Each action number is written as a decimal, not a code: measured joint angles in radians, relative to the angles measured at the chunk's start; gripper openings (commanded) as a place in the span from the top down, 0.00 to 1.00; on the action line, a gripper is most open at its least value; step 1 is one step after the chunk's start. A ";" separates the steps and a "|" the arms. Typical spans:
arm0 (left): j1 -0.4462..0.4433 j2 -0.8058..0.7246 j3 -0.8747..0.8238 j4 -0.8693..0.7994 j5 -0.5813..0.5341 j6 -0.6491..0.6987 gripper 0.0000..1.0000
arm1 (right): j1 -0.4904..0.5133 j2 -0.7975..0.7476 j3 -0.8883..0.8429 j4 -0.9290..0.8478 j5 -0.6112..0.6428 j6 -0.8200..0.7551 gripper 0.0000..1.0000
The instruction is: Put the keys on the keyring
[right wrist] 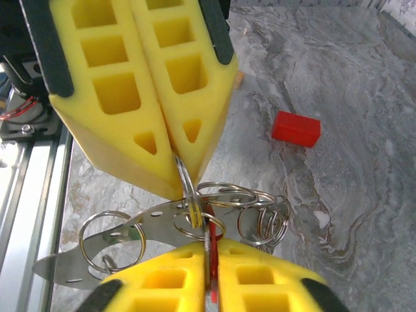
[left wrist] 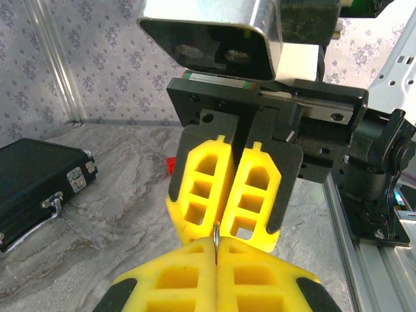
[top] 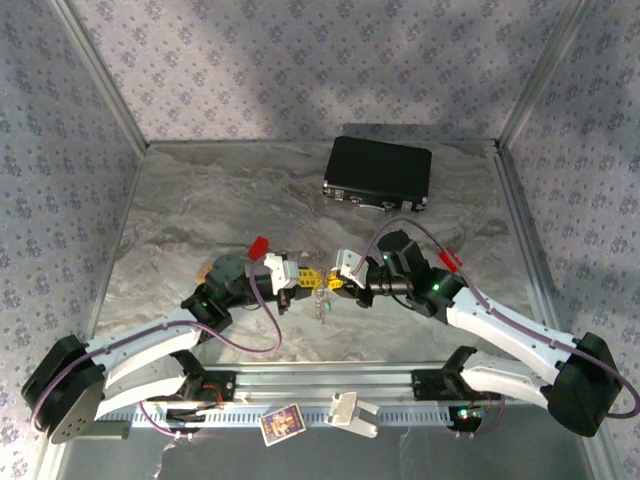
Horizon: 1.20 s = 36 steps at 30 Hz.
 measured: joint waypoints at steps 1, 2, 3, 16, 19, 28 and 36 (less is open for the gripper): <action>0.000 0.000 0.000 0.000 0.000 0.000 1.00 | 0.000 0.000 0.000 0.002 0.001 0.002 1.00; 0.000 0.000 0.000 0.000 0.000 0.000 1.00 | 0.000 0.000 0.000 0.002 0.000 -0.004 1.00; 0.000 0.000 0.000 -0.001 0.000 0.001 1.00 | 0.000 0.000 0.000 0.002 0.001 -0.005 1.00; 0.000 -0.011 0.000 -0.031 -0.010 0.017 1.00 | 0.000 -0.063 0.048 -0.097 0.065 -0.055 1.00; 0.000 -0.014 0.000 -0.032 -0.015 0.021 1.00 | 0.003 -0.073 0.061 -0.124 0.086 -0.066 1.00; 0.000 -0.014 0.000 -0.065 -0.023 0.028 0.88 | 0.038 -0.073 0.098 -0.178 0.129 -0.082 1.00; 0.000 -0.018 0.000 -0.070 -0.039 0.031 0.59 | 0.075 -0.073 0.121 -0.218 0.222 -0.093 1.00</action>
